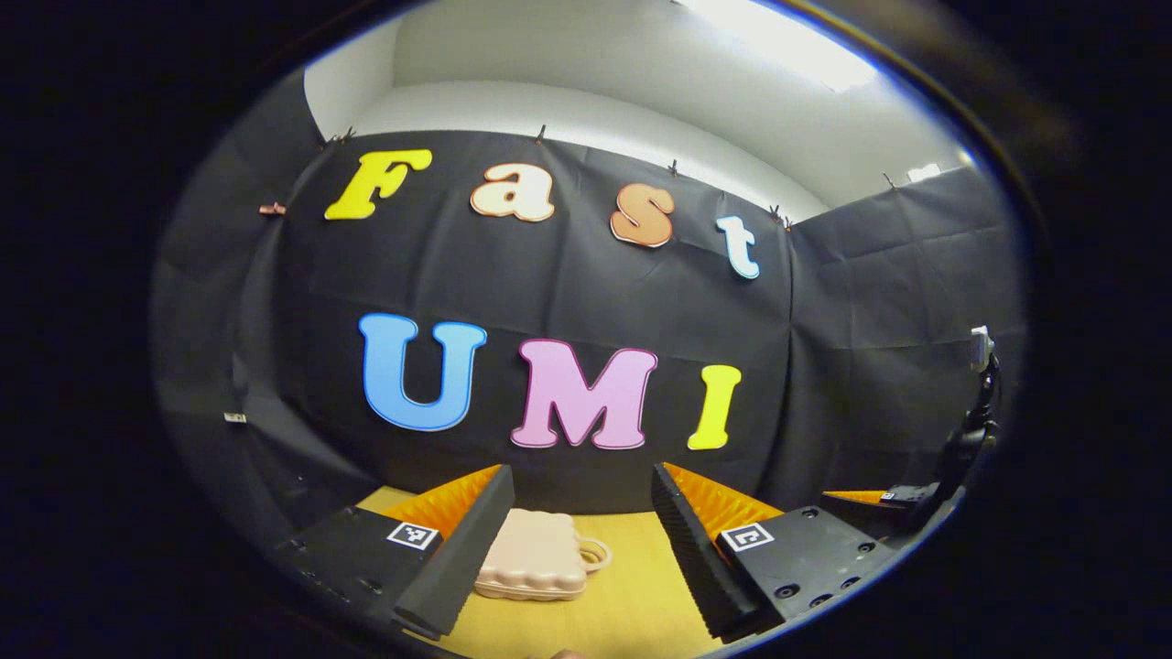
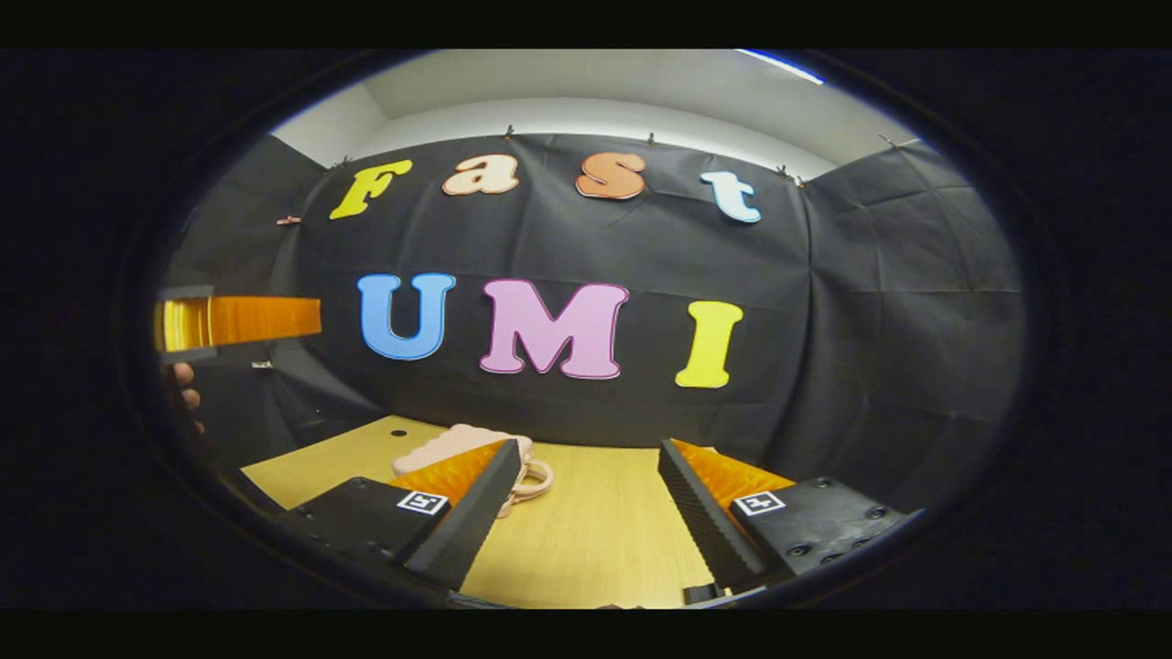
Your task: First open the suitcase, pack the skin care products into it, and then close the suitcase.
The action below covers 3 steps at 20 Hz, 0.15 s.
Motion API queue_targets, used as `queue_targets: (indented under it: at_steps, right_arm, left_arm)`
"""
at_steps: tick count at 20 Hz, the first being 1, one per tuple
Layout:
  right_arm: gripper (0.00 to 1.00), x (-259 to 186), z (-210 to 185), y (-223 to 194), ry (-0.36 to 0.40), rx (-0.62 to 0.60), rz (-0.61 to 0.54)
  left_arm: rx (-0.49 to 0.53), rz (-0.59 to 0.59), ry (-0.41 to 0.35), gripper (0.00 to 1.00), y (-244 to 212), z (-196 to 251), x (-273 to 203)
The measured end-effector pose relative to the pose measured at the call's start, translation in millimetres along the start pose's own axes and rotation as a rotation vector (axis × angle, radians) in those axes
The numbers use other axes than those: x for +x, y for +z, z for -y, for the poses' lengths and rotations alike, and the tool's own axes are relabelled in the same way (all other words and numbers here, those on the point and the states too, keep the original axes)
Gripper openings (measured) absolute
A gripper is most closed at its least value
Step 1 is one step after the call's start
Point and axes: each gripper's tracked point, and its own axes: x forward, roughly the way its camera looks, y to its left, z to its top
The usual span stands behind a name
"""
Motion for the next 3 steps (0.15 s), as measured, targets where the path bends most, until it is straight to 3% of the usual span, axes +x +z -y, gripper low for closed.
queue_targets:
  at_steps: [3]
  right_arm:
    - [0.97,-6.1,-3.0,9.8,0.004,0.016,0.029]
  left_arm:
    - [0.087,-0.009,-0.014,0.96,-2.2,9.2,-6.5]
